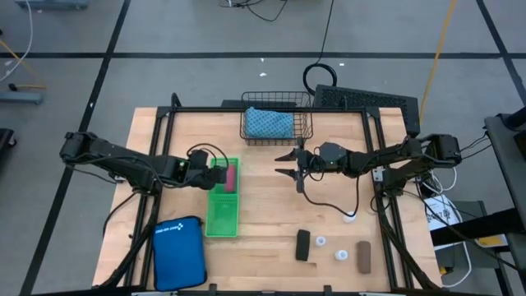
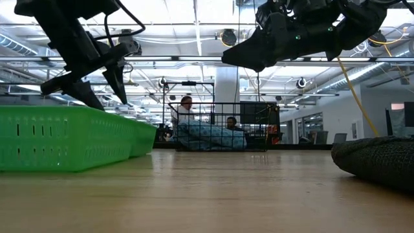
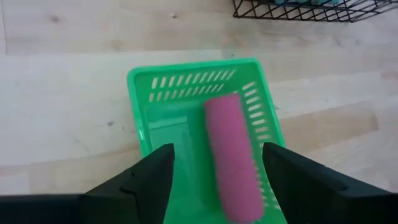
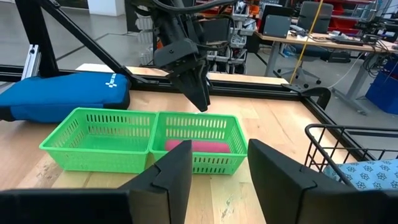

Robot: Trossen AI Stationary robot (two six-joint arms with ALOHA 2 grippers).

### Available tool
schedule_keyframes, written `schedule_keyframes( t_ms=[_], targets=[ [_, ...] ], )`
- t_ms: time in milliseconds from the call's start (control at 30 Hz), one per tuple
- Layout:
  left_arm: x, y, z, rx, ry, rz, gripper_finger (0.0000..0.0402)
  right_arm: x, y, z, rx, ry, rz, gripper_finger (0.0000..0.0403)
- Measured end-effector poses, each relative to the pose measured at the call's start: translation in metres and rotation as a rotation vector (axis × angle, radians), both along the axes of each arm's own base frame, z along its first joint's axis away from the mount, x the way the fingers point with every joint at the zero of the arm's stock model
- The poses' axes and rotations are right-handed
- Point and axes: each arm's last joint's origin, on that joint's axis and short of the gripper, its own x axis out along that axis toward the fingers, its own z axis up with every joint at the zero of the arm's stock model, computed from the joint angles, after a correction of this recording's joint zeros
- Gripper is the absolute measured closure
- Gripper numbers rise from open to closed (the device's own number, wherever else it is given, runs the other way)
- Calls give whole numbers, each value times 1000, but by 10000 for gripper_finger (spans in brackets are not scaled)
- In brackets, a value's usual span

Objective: Pick & Place Medicine items
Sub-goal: Put the brown bandage into the top green bin

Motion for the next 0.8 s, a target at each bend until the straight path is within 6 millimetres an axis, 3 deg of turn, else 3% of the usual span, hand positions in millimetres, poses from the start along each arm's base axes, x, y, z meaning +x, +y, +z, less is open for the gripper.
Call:
schedule_keyframes(
  t_ms=[267,433,667,800],
  targets=[
    [-8,12,17,-39,-44,-93,142,0,0,-1,1,13,0,259],
    [-20,21,52,90,-123,-243,142,-6,1,4,2,29,0,260],
    [-47,25,110,442,-226,-456,140,-46,7,39,41,76,8,261],
    [-60,25,133,693,-257,-576,144,-75,18,59,70,52,45,261]
  ],
)
